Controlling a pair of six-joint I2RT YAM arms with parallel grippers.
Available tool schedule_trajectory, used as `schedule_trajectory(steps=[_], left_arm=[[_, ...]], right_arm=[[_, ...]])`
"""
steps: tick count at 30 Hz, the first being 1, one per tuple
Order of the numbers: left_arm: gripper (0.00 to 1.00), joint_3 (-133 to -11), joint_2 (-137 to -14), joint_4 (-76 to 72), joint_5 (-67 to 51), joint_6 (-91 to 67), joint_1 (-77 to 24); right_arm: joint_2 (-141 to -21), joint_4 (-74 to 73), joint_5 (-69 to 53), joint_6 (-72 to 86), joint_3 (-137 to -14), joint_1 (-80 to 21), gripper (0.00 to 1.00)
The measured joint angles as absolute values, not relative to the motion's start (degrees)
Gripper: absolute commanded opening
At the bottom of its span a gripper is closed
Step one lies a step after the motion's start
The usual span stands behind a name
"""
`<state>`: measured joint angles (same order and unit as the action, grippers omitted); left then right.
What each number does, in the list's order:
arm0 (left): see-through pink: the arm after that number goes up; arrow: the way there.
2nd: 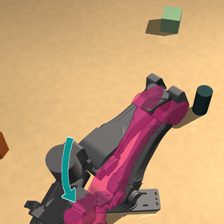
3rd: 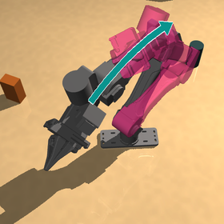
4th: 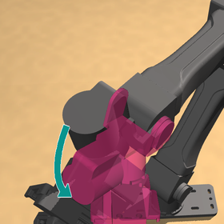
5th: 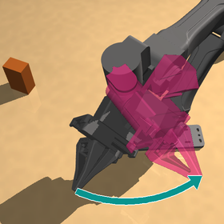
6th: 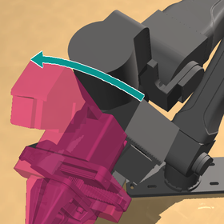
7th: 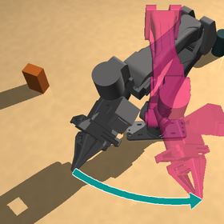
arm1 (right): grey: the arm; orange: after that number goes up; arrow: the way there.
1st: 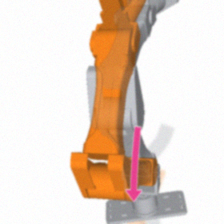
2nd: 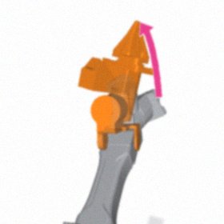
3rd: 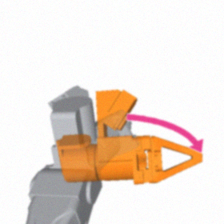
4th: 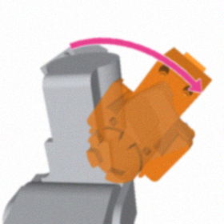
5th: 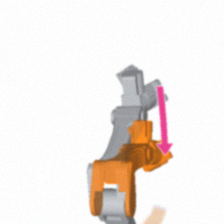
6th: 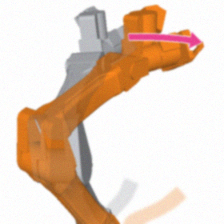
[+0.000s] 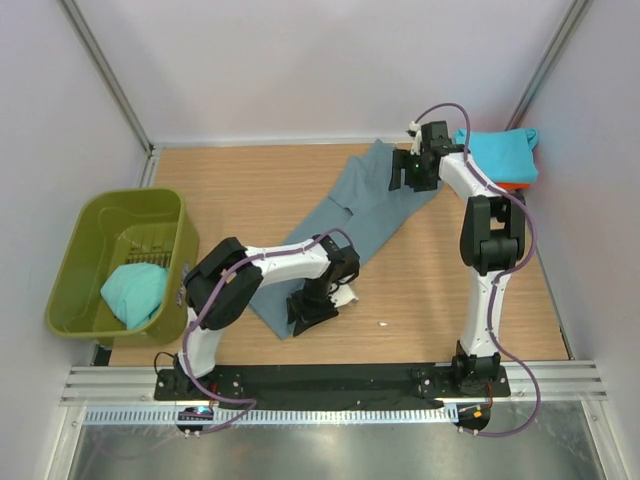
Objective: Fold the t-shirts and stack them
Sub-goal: Fold the tshirt
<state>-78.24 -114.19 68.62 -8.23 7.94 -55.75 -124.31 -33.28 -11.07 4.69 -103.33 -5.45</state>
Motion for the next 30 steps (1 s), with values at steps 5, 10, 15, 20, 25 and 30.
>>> schedule_trajectory(steps=[5, 10, 15, 20, 25, 30], left_arm=[[0.35, -78.11, -116.51, 67.77, -8.58, 7.88, -55.75], [0.3, -78.37, -117.4, 68.38, -8.62, 7.75, -55.7], [0.15, -78.37, -117.93, 68.84, -8.71, 7.62, -55.68], [0.1, -79.09, -119.22, 69.95, -10.52, 7.79, -55.48], [0.1, -82.3, -121.82, 71.75, -13.98, 7.77, -55.55], [0.1, -85.73, -123.81, 72.29, -16.88, 7.77, -57.06]], right_arm=[[-124.53, -33.76, -11.0, 4.12, -103.18, -4.75, 0.79], [-126.45, -33.67, -10.41, 2.92, -103.18, -4.34, 0.79], [-129.03, -33.47, -9.91, 2.02, -103.9, -4.25, 0.79], [-131.68, -33.54, -9.67, 1.54, -107.2, -4.58, 0.78], [-135.37, -33.93, -9.28, 1.23, -113.03, -5.85, 0.78], [-139.98, -33.74, -8.99, 1.08, -120.29, -7.75, 0.78]])
